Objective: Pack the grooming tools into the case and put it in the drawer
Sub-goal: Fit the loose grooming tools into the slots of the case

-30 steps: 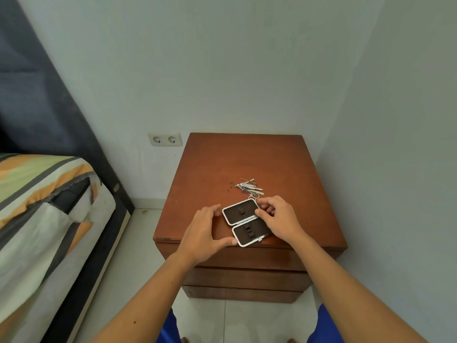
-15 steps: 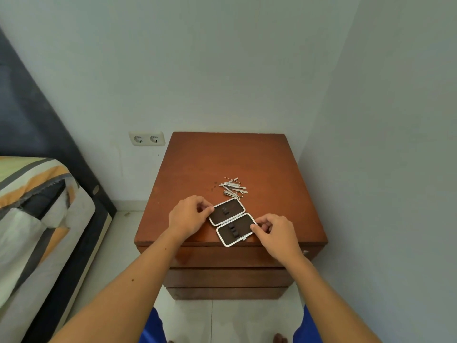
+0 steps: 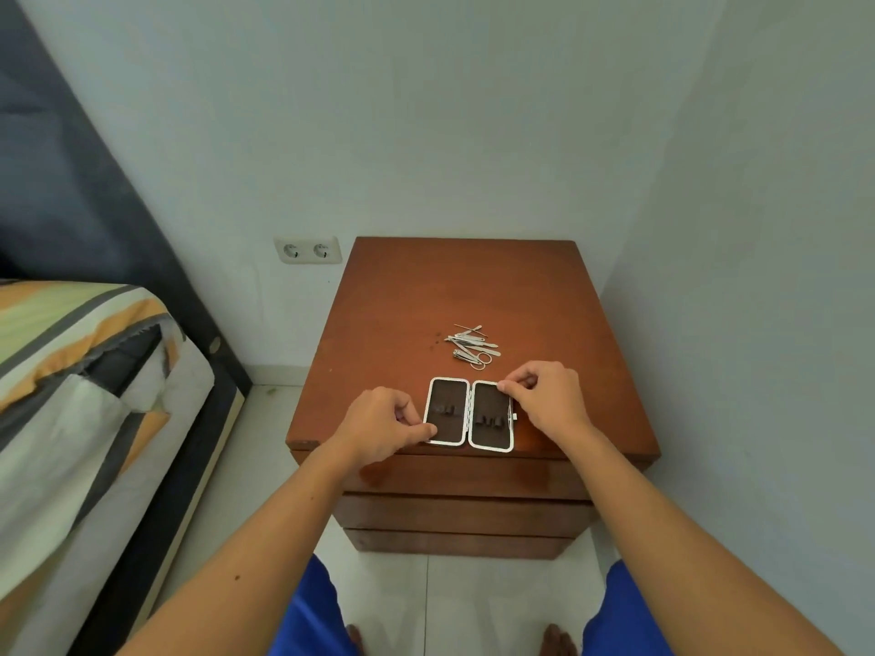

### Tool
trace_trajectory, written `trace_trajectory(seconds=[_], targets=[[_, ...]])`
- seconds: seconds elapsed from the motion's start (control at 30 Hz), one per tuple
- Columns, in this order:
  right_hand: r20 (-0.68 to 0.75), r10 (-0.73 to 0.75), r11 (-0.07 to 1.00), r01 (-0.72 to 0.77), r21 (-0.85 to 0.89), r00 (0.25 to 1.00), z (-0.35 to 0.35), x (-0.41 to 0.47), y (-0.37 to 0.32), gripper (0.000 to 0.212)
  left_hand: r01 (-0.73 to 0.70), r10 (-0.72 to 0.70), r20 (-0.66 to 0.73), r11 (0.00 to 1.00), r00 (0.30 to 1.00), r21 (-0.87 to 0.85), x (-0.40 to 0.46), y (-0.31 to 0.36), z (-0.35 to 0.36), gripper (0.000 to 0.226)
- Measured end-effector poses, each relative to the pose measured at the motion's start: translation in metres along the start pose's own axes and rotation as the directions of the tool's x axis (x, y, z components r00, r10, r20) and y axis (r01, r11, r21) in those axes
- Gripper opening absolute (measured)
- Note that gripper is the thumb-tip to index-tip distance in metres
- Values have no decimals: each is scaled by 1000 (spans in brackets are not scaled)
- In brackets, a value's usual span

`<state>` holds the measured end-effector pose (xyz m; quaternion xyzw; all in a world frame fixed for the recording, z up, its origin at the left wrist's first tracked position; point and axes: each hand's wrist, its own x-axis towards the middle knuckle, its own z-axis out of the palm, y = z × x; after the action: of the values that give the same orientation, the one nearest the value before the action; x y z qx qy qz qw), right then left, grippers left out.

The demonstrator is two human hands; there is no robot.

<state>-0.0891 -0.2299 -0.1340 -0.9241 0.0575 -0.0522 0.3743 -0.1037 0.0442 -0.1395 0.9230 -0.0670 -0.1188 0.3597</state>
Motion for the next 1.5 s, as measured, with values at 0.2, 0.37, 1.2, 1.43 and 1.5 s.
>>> trace_trajectory(seconds=[0.2,0.37,1.2,1.43,1.5], targets=[[51,-33,999,32,8,998,11,10,-5,12,9,-15,-60,995,998,-100,-11,-10,1,26],[68,-59,998,57,23,996,15,6,-5,11,7,-17,-73,991,997,-137,-16,-15,1,26],[169,-335,925,357,-129,927,34,70,-55,18,-322,397,-234,898,887,301,22,-21,0,40],[158,-297,953,304,-19,942,48,62,-51,4,-290,361,-206,906,910,308,26,-37,3,42],[124,-240,968,228,104,963,44,55,-48,9,-287,358,-209,909,910,303,26,-39,4,40]])
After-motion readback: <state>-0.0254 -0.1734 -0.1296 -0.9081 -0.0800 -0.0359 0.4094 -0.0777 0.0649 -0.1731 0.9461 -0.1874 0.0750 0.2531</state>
